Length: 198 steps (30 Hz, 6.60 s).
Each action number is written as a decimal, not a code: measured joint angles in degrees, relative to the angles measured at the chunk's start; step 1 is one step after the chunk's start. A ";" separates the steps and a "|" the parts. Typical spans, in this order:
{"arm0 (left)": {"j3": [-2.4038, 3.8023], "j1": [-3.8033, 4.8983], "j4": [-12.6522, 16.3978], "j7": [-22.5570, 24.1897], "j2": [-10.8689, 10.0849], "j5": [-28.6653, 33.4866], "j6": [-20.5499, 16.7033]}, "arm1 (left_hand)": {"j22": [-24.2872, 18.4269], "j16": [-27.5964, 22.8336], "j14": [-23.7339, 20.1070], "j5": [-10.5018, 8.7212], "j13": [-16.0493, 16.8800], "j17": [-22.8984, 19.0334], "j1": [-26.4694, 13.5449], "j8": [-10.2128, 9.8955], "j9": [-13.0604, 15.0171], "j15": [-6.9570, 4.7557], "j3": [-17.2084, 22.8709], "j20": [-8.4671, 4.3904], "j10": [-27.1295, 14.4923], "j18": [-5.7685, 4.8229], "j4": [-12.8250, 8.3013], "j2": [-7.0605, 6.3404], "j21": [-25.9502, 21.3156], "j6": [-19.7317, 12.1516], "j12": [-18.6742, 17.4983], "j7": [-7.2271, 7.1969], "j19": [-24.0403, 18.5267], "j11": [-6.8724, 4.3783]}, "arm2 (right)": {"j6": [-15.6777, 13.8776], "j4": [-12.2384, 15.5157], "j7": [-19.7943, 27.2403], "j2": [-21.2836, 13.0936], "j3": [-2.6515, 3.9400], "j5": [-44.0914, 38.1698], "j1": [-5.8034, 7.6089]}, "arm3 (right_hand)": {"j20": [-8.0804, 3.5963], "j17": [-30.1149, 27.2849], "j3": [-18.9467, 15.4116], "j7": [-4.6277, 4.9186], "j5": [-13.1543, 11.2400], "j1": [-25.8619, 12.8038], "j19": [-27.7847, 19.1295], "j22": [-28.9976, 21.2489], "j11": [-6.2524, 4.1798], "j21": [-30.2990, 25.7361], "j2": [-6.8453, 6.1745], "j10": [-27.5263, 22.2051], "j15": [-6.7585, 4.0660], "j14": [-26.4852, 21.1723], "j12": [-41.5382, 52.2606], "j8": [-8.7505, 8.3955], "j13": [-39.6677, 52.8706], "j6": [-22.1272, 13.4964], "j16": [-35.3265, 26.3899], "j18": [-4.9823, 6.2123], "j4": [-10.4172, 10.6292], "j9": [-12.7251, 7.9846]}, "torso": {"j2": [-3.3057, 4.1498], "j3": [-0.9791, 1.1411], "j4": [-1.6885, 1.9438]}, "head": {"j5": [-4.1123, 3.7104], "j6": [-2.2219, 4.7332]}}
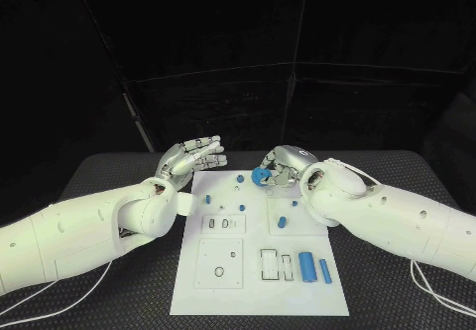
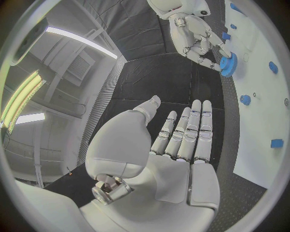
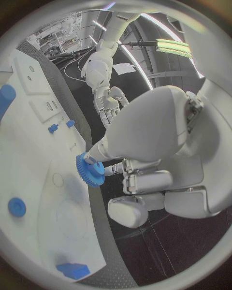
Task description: Assemble the parts on the task board
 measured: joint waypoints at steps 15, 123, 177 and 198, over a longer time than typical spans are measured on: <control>0.00 0.00 0.09 -0.01 0.21 0.00 -0.04 | 0.01 0.00 0.00 0.00 0.00 0.01 0.00 0.00 0.00 0.00 0.16 0.00 0.00 0.00 -0.16 0.00 0.00 0.00 0.00 0.00 0.00 0.00 | 0.26 -3.02 0.45 6.81 -3.26 -7.50 -0.01 | 0.00 0.00 0.33 0.00 -0.01 -0.75 0.00 0.18 0.00 0.32 -0.30 0.00 0.01 0.00 0.00 -0.36 0.00 0.00 0.00 0.01 0.05 -0.14 | 0.03 -0.08 0.04 | 0.30 -0.40; 0.00 -0.10 -0.27 -0.47 0.27 0.00 0.19 | -0.09 0.00 0.21 0.00 0.00 -0.12 0.00 0.00 -0.01 0.21 0.16 0.04 0.00 0.00 -0.15 0.00 0.00 0.00 0.00 0.00 0.36 0.00 | -2.72 -5.07 21.34 -15.69 -3.83 24.27 -0.45 | 1.52 0.00 -3.43 -0.28 3.12 -3.89 -0.96 -1.94 1.42 -0.30 -4.85 -1.05 1.65 0.22 -2.38 -9.36 0.01 -3.16 0.19 0.01 -2.13 -0.10 | -0.75 0.44 -1.22 | -0.68 -0.21; -0.01 -0.19 -0.71 -0.48 0.31 0.00 0.62 | -0.14 0.00 0.20 0.00 0.00 -0.17 0.23 0.00 -0.01 0.21 0.15 0.04 0.00 0.00 -0.47 0.23 0.00 0.00 0.00 0.00 0.35 0.00 | 3.14 -11.37 24.22 -10.40 -3.84 21.06 -1.47 | 0.71 -0.01 -3.03 -1.21 2.57 -2.40 -0.92 -1.33 0.60 -0.30 -1.98 -0.62 0.83 0.20 -2.38 -7.43 0.03 3.90 0.20 0.02 -3.95 0.43 | -0.75 0.25 -1.19 | -0.13 -1.52; 0.00 -0.19 -0.73 -0.50 0.30 0.00 0.64 | -0.17 0.00 0.20 0.00 0.00 -0.16 0.23 0.00 -0.01 0.21 0.16 0.04 0.00 0.00 -0.46 0.23 0.00 0.00 0.00 0.00 0.35 0.00 | 2.40 -11.88 23.96 -10.02 -3.83 20.72 -1.51 | -0.01 0.03 -0.47 -2.58 -0.28 -2.68 -0.21 -0.65 -0.54 -0.06 0.79 0.09 -0.32 0.11 -1.90 -6.00 0.03 7.91 0.20 0.02 -4.03 0.39 | -0.76 0.27 -1.20 | -0.17 -1.64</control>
